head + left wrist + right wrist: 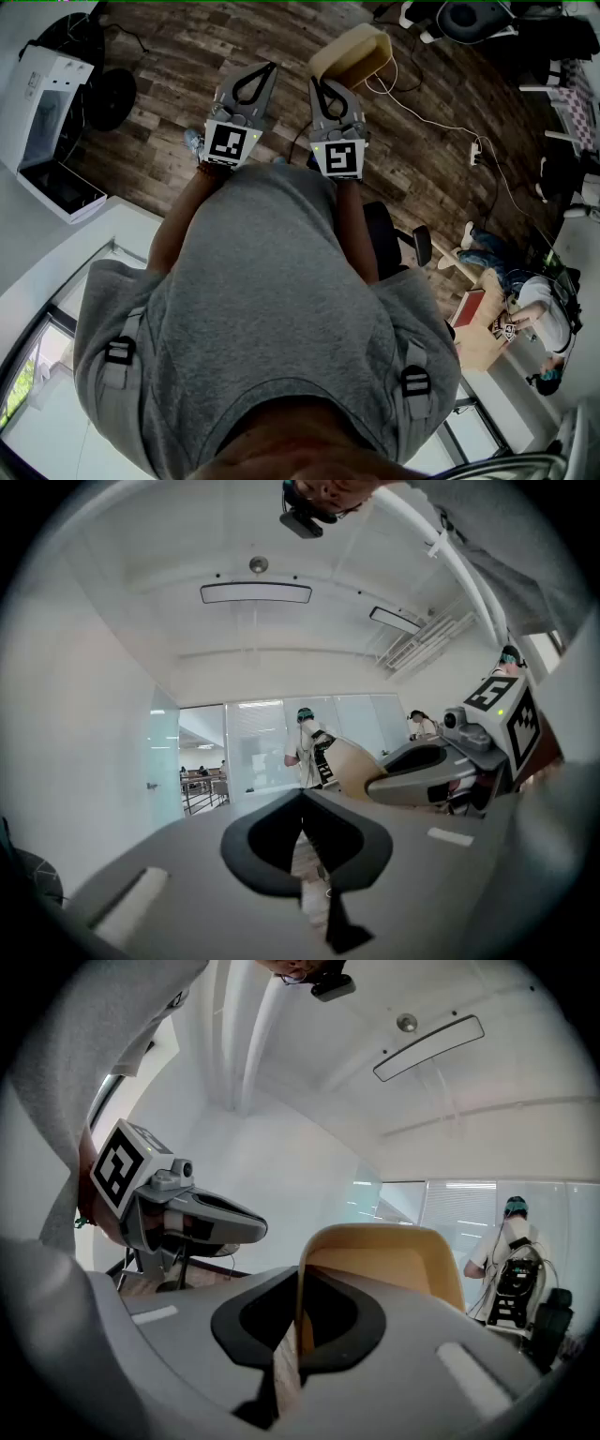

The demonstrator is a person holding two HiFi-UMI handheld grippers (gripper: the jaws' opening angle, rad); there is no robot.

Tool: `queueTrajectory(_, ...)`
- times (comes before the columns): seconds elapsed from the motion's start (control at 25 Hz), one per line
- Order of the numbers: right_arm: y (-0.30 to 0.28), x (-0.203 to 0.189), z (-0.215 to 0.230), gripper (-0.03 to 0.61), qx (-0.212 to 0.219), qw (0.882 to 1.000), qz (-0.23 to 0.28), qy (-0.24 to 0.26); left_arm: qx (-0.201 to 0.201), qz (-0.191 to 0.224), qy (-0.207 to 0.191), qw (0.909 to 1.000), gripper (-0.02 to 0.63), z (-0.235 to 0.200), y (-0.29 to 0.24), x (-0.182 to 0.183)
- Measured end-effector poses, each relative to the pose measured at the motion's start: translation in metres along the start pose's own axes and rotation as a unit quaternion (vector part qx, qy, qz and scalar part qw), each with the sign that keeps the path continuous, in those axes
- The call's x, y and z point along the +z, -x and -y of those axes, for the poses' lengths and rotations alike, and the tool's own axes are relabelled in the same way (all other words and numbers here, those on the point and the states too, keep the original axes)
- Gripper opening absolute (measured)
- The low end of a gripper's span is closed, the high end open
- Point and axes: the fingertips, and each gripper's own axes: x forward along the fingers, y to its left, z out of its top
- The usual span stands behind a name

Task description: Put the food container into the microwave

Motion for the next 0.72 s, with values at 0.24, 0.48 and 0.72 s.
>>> queueTrajectory(0.24,-0.021,0.008,-0.002,0.028,0.013,1.0,0.009,-0.008,0.023,-0.006,0.007,0.9997,0.002,-0.028,0.013,-0.005)
queueTrajectory(0.48,-0.058,0.017,-0.024,0.028,0.062,0.998,0.021,-0.002,0.079,-0.02,0.021,0.9965,0.002,-0.069,0.037,-0.018)
queueTrajectory(0.72,-0.111,0.041,-0.066,0.028,0.14,0.989,0.027,0.033,0.152,-0.032,0.031,0.9874,0.002,-0.126,0.075,-0.032)
